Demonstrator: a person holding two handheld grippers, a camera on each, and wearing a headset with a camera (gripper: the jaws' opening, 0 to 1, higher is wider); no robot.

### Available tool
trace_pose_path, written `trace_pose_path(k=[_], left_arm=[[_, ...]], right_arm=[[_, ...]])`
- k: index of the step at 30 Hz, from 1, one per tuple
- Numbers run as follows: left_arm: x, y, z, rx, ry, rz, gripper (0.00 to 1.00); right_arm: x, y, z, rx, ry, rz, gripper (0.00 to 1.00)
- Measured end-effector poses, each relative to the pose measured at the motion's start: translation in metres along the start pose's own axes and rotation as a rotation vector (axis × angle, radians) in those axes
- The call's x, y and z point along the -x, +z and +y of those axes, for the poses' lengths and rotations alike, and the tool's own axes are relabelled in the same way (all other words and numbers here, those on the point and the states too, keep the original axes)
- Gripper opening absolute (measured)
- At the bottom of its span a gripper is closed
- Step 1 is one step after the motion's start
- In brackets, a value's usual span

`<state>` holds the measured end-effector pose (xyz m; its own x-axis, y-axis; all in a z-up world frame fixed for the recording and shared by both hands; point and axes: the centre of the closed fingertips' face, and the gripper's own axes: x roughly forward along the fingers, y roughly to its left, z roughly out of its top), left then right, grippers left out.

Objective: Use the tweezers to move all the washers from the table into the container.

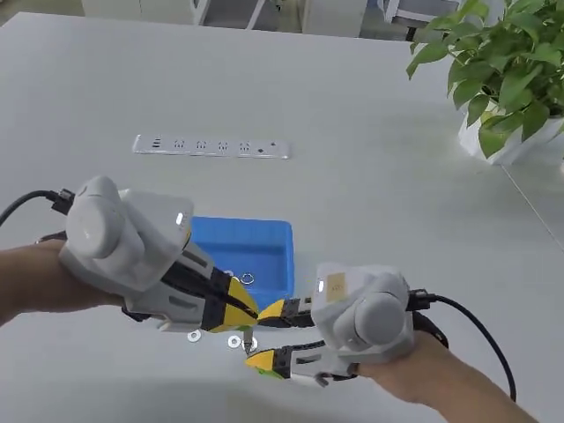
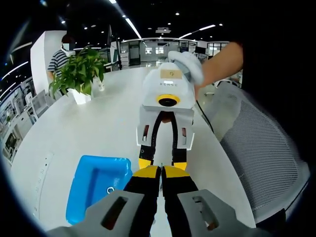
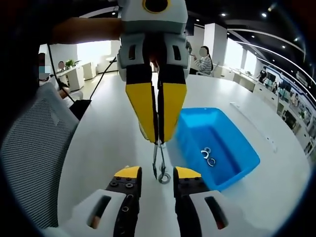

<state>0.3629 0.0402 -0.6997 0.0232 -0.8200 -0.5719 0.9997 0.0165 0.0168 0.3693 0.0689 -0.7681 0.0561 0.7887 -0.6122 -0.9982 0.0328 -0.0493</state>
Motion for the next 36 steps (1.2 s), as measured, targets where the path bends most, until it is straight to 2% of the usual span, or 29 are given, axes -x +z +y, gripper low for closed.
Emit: trace_pose_path(k=[7,13,36], left_arm=[[0.0007,-0.0035,0.0022,0.004,-0.001,0.002,0.05],[0.0010,-0.0046,0.0022,0.007,-0.003,0.003,0.05],[0.0008,-0.0018,0.0023,0.010,0.009,0.014,0.06]], right_arm=[[-0.0083,0.0043,0.0003,0.032,0.009,-0.001,0.17],[-0.0107,-0.0004,-0.0017,0.068,-0.005,0.038,0.12],[-0.0100,-0.0010,-0.0023,0.032,-0.029,0.028,0.08]])
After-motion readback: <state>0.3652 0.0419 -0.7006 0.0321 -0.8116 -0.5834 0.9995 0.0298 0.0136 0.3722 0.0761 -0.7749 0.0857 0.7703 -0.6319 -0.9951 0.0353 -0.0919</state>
